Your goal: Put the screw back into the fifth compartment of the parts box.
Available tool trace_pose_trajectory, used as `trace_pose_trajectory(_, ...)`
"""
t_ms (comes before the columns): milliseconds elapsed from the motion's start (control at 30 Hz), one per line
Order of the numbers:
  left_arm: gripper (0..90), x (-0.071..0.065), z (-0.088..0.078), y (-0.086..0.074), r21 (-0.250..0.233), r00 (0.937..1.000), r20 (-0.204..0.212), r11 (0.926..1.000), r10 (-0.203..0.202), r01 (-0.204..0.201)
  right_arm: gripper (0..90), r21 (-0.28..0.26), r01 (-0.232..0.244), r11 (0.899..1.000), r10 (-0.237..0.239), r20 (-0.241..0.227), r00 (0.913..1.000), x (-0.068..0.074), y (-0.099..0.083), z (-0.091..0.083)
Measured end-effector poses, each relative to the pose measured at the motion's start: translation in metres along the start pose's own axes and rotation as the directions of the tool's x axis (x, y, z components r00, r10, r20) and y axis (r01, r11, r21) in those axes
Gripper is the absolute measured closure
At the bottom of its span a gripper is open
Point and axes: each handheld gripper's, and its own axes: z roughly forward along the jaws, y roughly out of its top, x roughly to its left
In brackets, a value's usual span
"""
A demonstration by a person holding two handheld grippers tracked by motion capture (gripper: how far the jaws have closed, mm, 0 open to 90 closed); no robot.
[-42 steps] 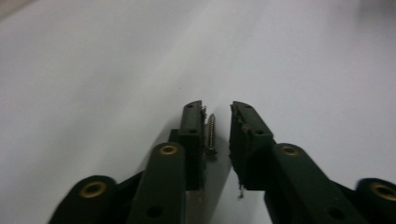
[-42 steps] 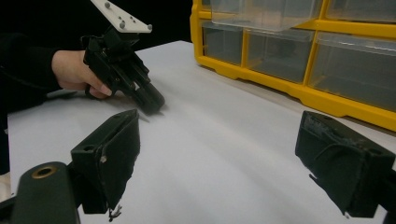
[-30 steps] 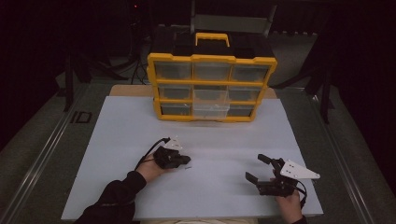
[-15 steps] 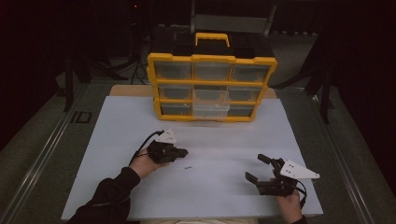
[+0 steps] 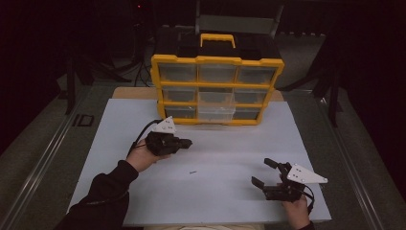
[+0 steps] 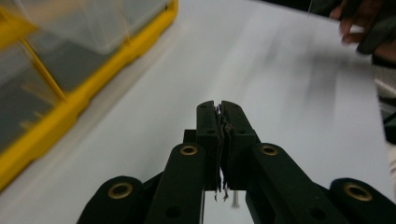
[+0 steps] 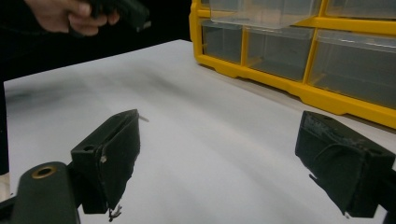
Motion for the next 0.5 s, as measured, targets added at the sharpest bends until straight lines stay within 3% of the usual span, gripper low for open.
trace_pose_trajectory(267,88.1,0.008,-0.013,0.026,-0.023,0.9997,-0.024,0.9997,0.007,-0.007,14.0,0.0,0.002,1.0,-0.002,0.0,1.0,0.0,0.0,0.0)
trace_pose_trajectory(500,88.1,0.009,-0.023,0.054,-0.042,0.9982,-0.041,0.9981,0.043,-0.045,14.0,0.002,0.001,1.0,-0.001,-0.001,1.0,0.0,0.0,0.0)
